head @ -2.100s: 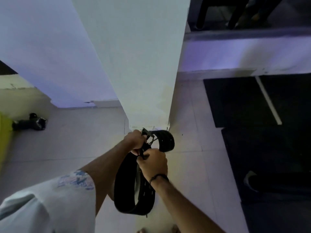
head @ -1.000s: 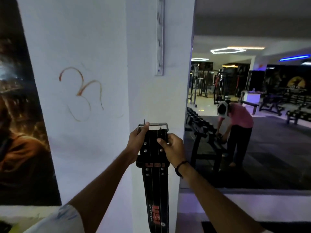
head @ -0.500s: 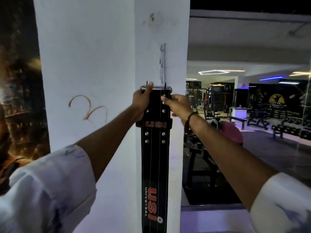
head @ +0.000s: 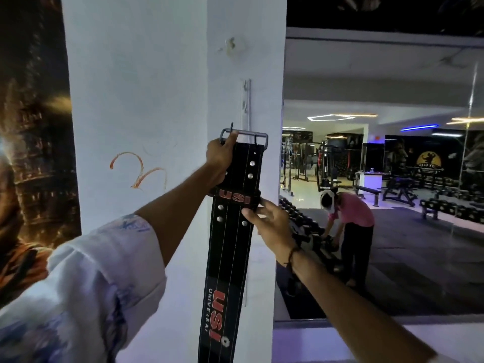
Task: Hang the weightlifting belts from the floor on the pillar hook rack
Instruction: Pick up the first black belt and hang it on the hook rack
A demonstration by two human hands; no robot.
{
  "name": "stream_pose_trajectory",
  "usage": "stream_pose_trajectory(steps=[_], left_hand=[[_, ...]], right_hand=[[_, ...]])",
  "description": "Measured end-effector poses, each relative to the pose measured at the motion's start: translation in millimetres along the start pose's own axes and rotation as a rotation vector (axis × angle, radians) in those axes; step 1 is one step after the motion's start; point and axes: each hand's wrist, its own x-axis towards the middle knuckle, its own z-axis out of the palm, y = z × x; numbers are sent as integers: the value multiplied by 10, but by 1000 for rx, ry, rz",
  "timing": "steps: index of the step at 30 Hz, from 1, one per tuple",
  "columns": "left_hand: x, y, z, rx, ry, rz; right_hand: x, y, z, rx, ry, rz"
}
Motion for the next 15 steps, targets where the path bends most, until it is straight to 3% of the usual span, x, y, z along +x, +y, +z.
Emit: stream_pose_trajectory(steps=[4,12,15], left_hand=[[20,190,-40,-9,-5,14],[140,510,-64,-53,34,47],[152,530,-48,-49,69,80]], right_hand=[[350,-170,-116,-143,12,-58],[565,-421,118,59,109,-121],[216,-14,156,-164,55,-93]])
